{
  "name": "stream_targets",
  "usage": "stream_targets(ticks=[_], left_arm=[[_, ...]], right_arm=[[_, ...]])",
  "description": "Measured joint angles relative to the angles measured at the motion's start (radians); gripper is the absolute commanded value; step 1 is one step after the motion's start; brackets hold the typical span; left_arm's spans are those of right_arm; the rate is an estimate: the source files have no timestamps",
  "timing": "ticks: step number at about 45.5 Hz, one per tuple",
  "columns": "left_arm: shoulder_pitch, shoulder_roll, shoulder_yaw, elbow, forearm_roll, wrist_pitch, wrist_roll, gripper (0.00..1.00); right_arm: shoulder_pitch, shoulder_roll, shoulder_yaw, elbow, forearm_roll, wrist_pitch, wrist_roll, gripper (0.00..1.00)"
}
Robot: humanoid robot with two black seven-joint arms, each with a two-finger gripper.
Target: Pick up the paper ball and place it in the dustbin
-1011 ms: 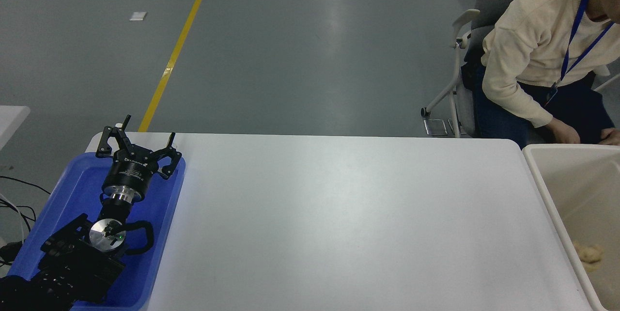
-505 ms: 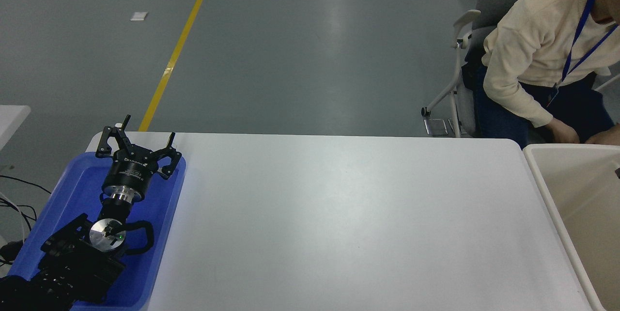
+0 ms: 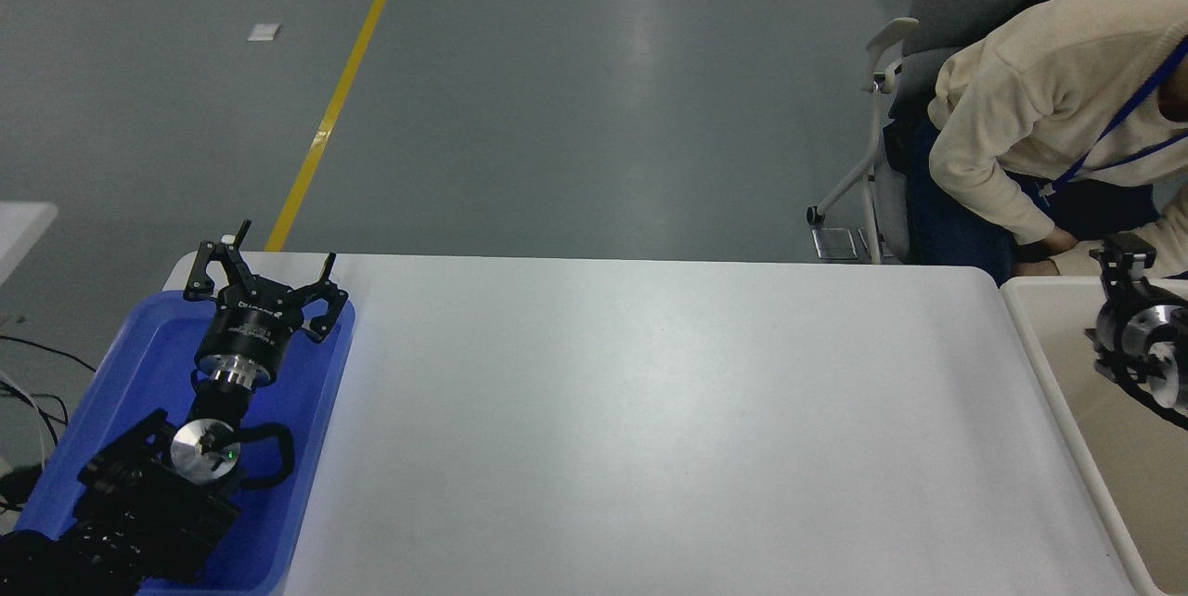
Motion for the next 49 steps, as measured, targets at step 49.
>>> stream_targets(ticks=[49], left_arm=[[0.0,0.0,0.0,-0.001,0.0,0.0,0.001,1.0]], right_arm=[[-0.187,0.265,0.205,0.057,-0.003,0.147,0.455,1.0]])
